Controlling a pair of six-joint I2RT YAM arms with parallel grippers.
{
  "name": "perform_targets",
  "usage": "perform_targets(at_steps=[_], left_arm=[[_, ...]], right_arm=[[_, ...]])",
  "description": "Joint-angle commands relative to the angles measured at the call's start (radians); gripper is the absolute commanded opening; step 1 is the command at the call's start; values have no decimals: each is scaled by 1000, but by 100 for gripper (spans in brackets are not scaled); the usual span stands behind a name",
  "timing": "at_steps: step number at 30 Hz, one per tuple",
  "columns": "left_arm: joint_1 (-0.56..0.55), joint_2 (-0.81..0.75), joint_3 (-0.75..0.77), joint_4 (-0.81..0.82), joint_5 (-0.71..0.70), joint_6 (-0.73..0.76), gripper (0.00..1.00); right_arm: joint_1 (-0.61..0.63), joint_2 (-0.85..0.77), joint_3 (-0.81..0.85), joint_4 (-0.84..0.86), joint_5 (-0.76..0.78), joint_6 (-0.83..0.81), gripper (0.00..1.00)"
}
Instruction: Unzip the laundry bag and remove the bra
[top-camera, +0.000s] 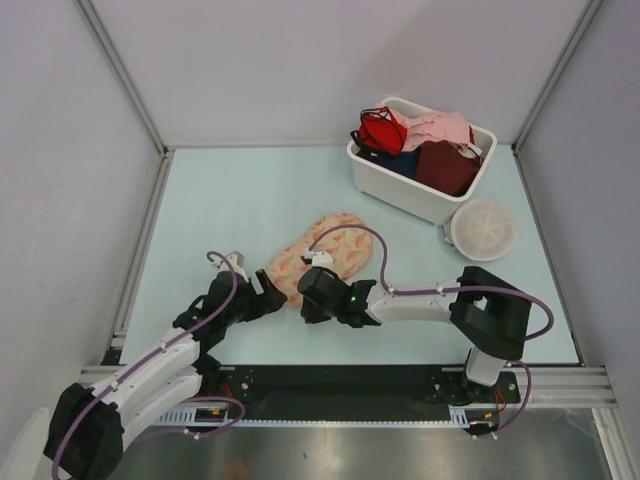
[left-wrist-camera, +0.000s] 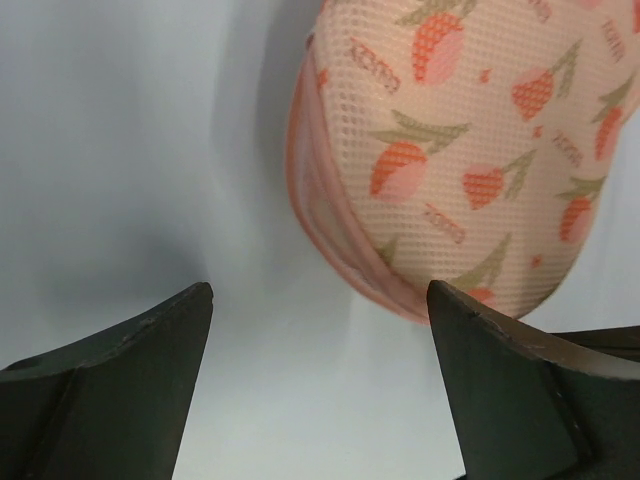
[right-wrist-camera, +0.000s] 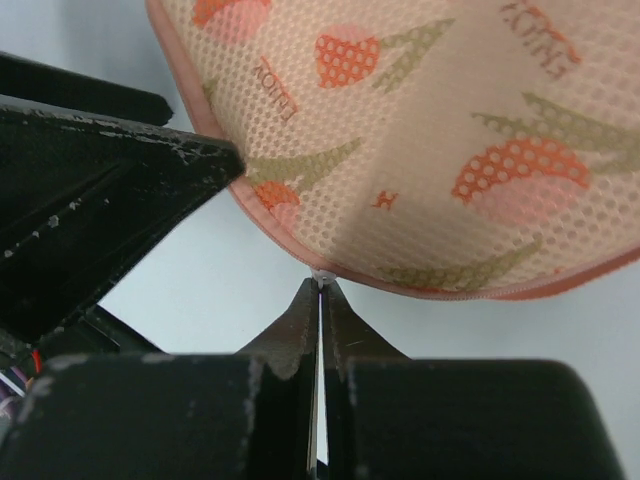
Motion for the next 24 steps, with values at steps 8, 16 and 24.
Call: perform_targets(at_steps=[8,16,24], left_arm=[[1,-28,-80,181,52,-120,78],[3,30,-54,231,52,-109,18],[1,61,-23,225,32,-86,0]], right_arm=[[29,45,88,27,-38,-29,0],[29,45,91,19,-31,-27,0],[30,46,85,13,-29,-27,0]])
